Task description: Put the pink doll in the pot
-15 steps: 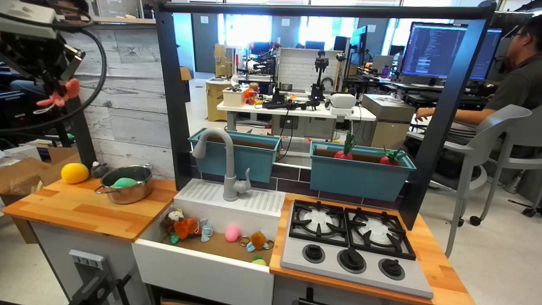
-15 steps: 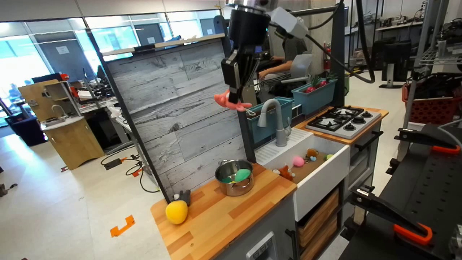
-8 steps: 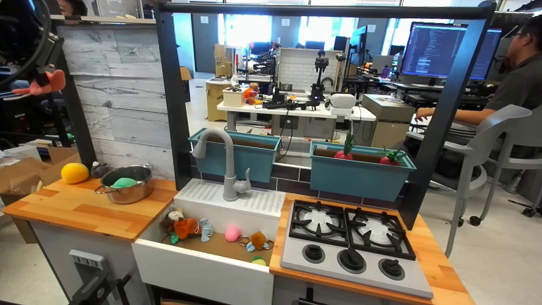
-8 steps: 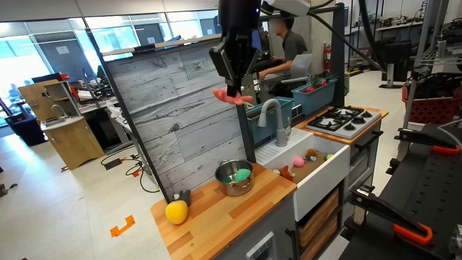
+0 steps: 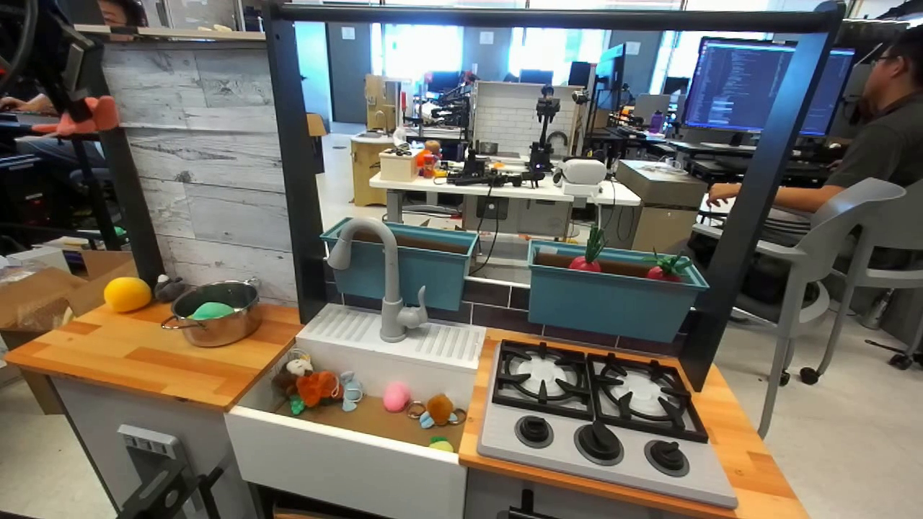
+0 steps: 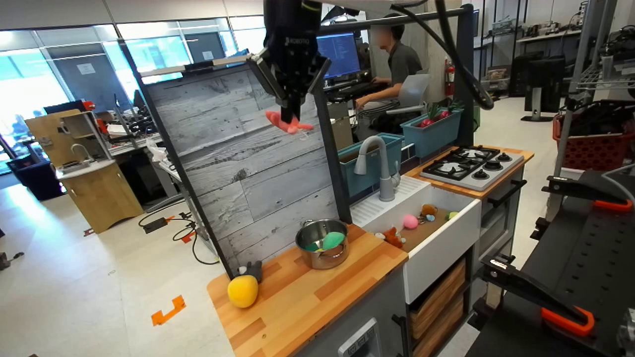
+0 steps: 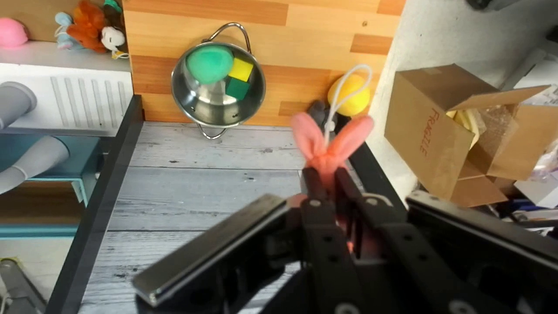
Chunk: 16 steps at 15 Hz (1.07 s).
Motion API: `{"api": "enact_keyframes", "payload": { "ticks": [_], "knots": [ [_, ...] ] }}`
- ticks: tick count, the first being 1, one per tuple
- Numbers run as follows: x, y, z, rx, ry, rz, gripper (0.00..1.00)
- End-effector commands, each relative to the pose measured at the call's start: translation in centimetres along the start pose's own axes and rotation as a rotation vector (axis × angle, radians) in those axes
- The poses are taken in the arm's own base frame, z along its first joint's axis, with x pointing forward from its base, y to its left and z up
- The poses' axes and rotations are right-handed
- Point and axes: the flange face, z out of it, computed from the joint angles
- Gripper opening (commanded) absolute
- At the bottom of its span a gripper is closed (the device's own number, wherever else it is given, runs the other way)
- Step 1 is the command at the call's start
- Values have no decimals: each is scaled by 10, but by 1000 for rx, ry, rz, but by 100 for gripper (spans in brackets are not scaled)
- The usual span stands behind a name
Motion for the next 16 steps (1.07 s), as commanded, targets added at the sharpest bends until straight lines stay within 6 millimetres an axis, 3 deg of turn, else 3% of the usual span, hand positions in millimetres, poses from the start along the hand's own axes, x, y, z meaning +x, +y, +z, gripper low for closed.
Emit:
{"api": "enact_keyframes", "payload": {
  "ticks": [1, 7, 16],
  "knots": [
    [24, 3, 8, -32, 52, 109, 3],
    [33, 14, 22, -123, -28, 303, 3],
    [37, 5, 24, -183, -73, 464, 3]
  ]
}}
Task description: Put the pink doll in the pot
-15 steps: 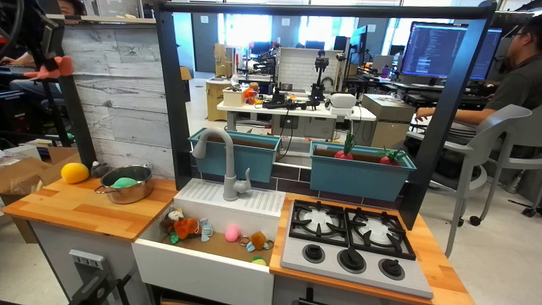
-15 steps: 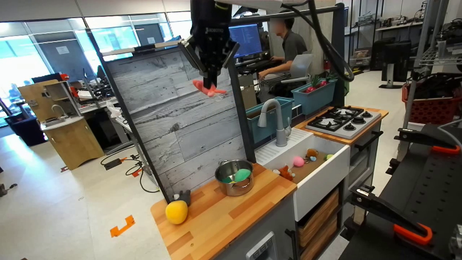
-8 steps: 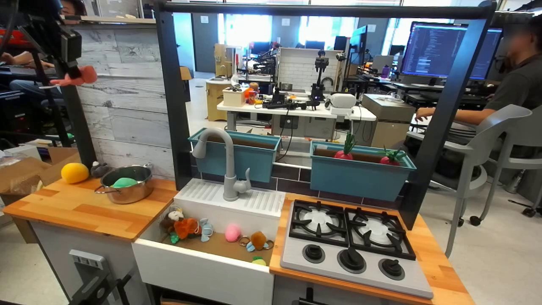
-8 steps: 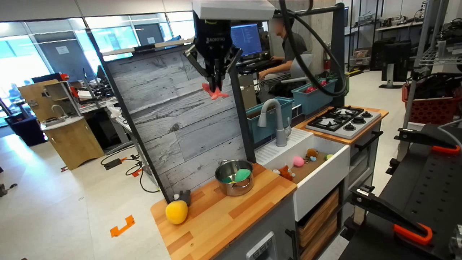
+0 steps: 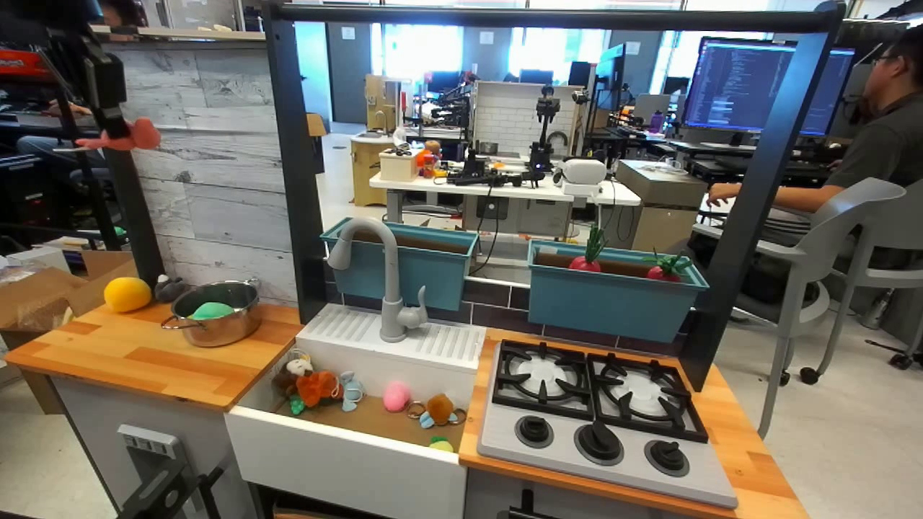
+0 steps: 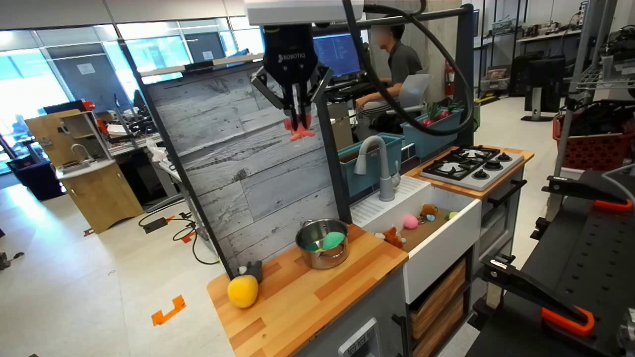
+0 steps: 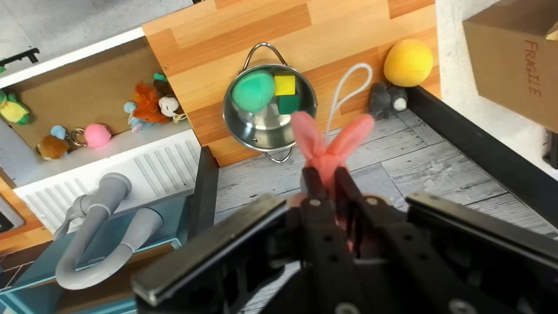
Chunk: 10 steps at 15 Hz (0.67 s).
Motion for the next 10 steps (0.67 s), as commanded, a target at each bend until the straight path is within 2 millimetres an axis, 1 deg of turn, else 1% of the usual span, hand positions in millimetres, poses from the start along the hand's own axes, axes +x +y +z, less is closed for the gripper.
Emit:
{"api": "enact_keyframes", "payload": {
  "ticks": [1, 2, 4, 10],
  "knots": [
    [5, -6, -1, -35, 19, 69, 18],
    [4, -6, -2, -42, 17, 71, 37],
    [3, -6, -2, -48, 18, 81, 50],
    [7, -6, -3, -66, 80, 75, 95]
  ]
}}
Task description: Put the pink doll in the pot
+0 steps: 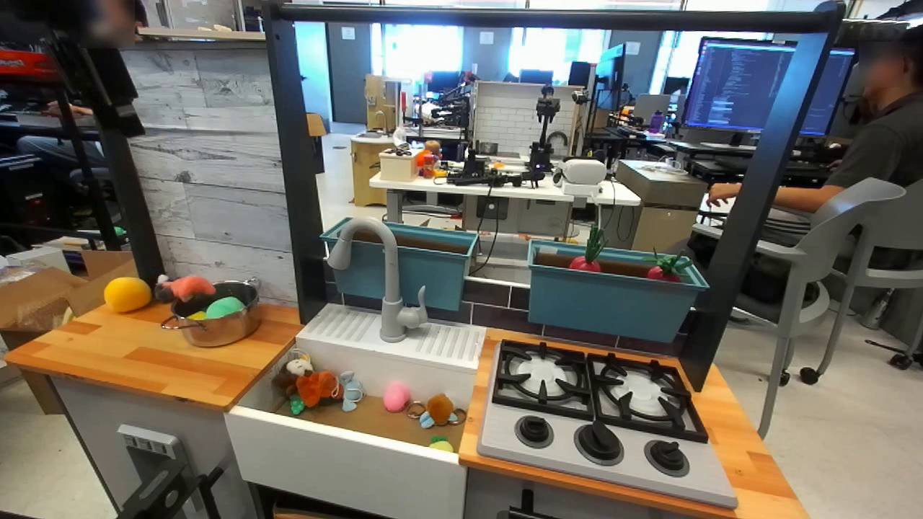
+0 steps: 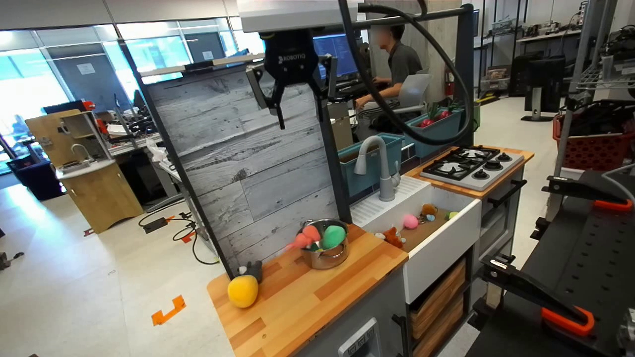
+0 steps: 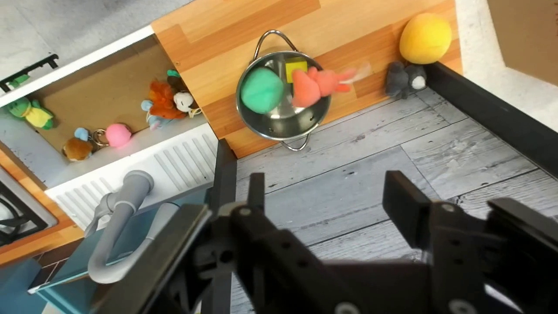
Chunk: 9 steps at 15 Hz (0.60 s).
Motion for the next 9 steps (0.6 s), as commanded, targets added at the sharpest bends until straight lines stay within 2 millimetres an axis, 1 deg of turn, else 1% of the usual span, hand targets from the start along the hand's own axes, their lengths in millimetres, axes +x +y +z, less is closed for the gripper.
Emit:
{"api": "enact_keyframes", "payload": {
  "ticks": [1, 5, 7, 8, 9],
  "knots": [
    [6, -6, -4, -28, 57, -8, 100],
    [9, -6, -6, -40, 76, -80, 100],
    [8, -8, -5, -28, 55, -155, 100],
    [5, -1, -5, -33, 51, -95, 100],
    [5, -1, -5, -33, 49, -102, 100]
  ]
}}
